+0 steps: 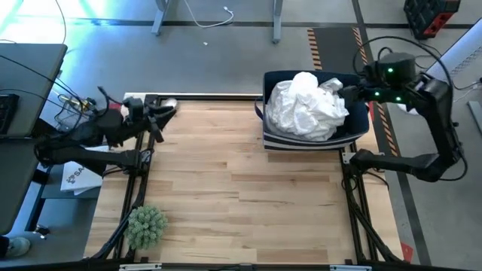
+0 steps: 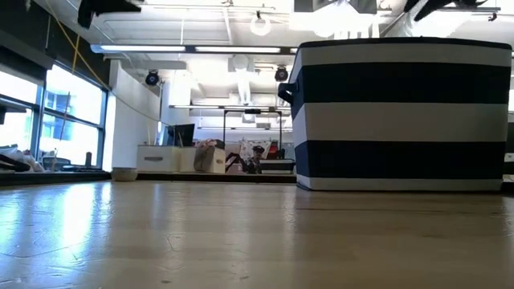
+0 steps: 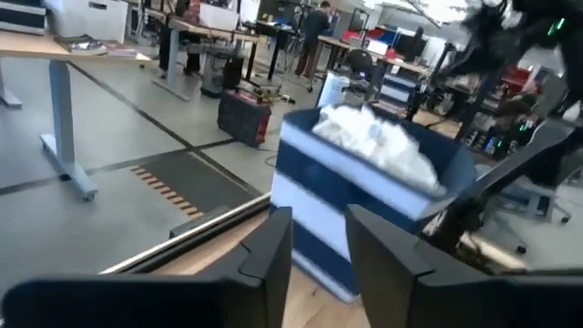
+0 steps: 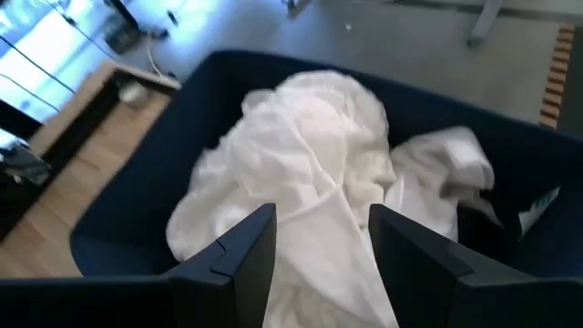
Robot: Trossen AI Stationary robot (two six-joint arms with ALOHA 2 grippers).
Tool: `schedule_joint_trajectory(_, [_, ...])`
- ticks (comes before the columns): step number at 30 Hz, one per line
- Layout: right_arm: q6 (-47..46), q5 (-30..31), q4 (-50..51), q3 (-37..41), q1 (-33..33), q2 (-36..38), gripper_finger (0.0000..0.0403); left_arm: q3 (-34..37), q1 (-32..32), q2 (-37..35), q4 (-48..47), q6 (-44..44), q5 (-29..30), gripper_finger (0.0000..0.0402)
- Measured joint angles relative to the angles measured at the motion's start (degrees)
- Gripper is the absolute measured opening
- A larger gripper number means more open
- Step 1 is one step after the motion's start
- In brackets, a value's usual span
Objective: Sort clothes
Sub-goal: Return to Home Position
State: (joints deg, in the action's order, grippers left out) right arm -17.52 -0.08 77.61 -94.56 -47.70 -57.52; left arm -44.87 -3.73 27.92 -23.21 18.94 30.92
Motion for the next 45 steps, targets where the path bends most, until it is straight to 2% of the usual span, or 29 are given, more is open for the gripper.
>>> schedule_joint_trajectory(3, [-0.58, 0.04, -1.05, 0.0, 0.24, 0.65, 0.0174, 5.28, 0.0, -3.67, -1.25, -2.39, -0.12, 0.0082])
schedule_joint_trajectory(5, [-1.72, 0.06, -0.42, 0.0, 0.24, 0.74, 0.0174, 7.55, 0.0, -5.25, -5.35, -4.11, -0.17, 0.0072])
schedule_joint_trajectory(6, [-2.01, 0.05, -0.07, 0.01, 0.24, 0.74, 0.0174, 8.87, 0.0, -5.75, -6.46, -2.15, -0.39, 0.0069])
schedule_joint_trajectory(9, [-2.66, 0.04, 0.48, 0.05, 0.24, 0.77, 0.0174, 13.15, 0.04, -6.11, -5.37, 1.55, 0.59, 0.0061])
schedule_joint_trajectory(11, [-3.02, 0.04, 0.54, 0.43, 0.24, 0.92, 0.0174, 16.28, 0.04, -6.07, -2.07, -0.3, 1.42, 0.0056])
schedule_joint_trajectory(14, [-3.03, 0.03, 0.63, 1.01, 0.24, 0.96, 0.0174, 22.12, 0.04, -6.3, 8.02, -7.99, -0.23, 0.0051])
schedule_joint_trajectory(18, [-3.02, -1.96, 0.62, 1.7, 0.24, 1.01, 0.0174, 31.46, 0.04, -6.58, 30.94, -16.05, -5.53, 0.0051])
schedule_joint_trajectory(20, [-2.7, -3.57, 0.62, 1.75, 0.24, 0.99, 0.0174, 35.6, 0.08, -6.63, 40.82, -17.94, -6.95, 0.0051])
schedule_joint_trajectory(23, [-1.26, -4.72, 0.57, 1.75, 0.28, 1.51, 0.0174, 40.55, 0.07, -6.63, 48.02, -18.18, -6.93, 0.0051])
schedule_joint_trajectory(27, [0.67, -4.71, 0.24, 1.75, 0.24, 3.86, 0.0174, 44.18, 0.07, -6.73, 49.94, -17.96, -6.9, 0.0051])
schedule_joint_trajectory(37, [0.94, -5.51, -2.67, 1.73, 0.24, 15.75, 0.0174, 44.26, 0.0, -6.83, 46.89, -20.64, -5.18, 0.0051])
schedule_joint_trajectory(41, [0.61, -9.42, -2.65, 1.75, 0.24, 19.83, 0.0174, 44.26, 0.0, -6.78, 45.28, -17.32, -3.26, 0.0051])
schedule_joint_trajectory(45, [-0.74, -15.81, -3.78, 3.69, 0.24, 24.95, 0.0174, 44.26, 0.0, -6.78, 43.75, -16.2, -3.28, 0.0051])
